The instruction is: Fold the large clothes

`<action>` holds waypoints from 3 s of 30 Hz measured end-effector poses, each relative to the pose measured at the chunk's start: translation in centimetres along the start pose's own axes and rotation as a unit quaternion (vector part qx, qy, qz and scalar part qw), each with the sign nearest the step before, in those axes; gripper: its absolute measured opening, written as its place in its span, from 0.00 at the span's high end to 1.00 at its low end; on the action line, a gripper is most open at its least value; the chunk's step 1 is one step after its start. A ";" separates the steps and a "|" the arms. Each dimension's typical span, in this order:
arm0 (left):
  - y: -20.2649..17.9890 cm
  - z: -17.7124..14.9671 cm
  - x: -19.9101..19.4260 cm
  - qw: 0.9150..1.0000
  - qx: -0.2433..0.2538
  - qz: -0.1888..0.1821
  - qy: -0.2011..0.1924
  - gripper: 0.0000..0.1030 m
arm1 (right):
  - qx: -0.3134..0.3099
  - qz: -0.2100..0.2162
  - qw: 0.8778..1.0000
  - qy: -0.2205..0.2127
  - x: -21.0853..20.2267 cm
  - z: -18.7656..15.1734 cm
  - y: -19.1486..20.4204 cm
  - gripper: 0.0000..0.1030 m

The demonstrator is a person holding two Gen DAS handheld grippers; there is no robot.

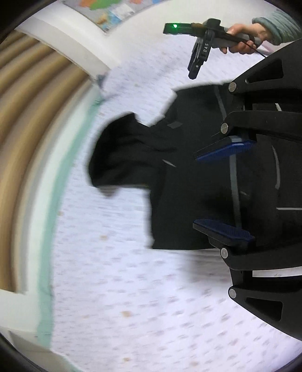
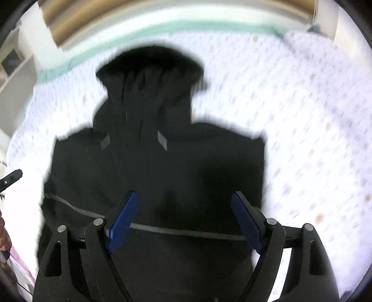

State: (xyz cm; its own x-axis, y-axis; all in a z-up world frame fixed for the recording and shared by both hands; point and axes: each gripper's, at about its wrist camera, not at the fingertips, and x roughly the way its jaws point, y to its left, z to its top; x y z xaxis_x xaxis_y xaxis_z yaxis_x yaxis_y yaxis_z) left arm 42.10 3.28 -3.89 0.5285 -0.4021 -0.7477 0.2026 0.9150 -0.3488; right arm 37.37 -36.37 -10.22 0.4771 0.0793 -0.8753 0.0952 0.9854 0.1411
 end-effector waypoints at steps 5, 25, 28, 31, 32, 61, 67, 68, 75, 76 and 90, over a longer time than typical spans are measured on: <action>-2.2 6.4 -3.0 0.999 0.006 -0.003 -0.045 0.49 | -0.020 -0.021 0.998 -0.048 -5.4 8.6 0.8 0.18; -2.4 17.4 26.8 0.996 0.026 0.053 0.065 0.49 | 0.022 -0.027 0.999 0.014 17.7 19.9 -2.6 0.20; -1.1 17.5 28.7 0.997 -0.005 0.053 0.056 0.65 | 0.029 -0.012 0.999 0.026 19.8 20.0 -2.8 0.53; 1.1 17.8 27.9 0.997 -0.055 0.036 0.047 0.90 | 0.025 -0.031 0.999 0.012 19.8 19.8 -3.1 0.91; 1.8 17.7 27.0 0.996 -0.072 0.022 0.040 0.90 | 0.035 -0.023 0.999 -0.003 18.8 19.7 -3.7 0.92; 0.4 11.0 19.2 0.993 0.085 0.014 0.075 0.76 | -0.040 0.010 0.999 -0.006 12.4 15.2 -5.1 0.37; -3.1 16.5 21.4 0.997 0.059 -0.042 0.019 0.74 | -0.058 0.028 0.996 -0.064 11.2 21.1 -1.2 0.27; -2.9 16.5 22.8 0.998 0.057 -0.027 0.031 0.74 | -0.065 0.029 0.996 -0.059 12.1 21.4 -0.6 0.27; 2.1 12.3 33.6 0.985 -0.029 -0.007 0.168 0.74 | -0.105 -0.008 0.993 0.056 24.2 18.2 0.7 0.46; 2.9 12.3 33.5 0.985 -0.047 -0.022 0.165 0.75 | -0.093 0.001 0.994 0.052 24.8 17.7 0.3 0.46; 0.8 16.8 24.8 0.995 0.052 -0.010 0.083 0.43 | -0.085 0.092 0.992 0.016 18.0 21.2 -3.8 0.20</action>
State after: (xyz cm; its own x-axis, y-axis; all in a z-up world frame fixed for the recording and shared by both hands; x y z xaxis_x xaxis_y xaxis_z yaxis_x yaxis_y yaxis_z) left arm 69.18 -5.36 -13.25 0.3820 -0.4127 -0.8269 0.3008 0.9016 -0.3110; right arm 64.14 -41.91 -16.69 0.4437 0.2619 -0.8571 -0.1414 0.9648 0.2217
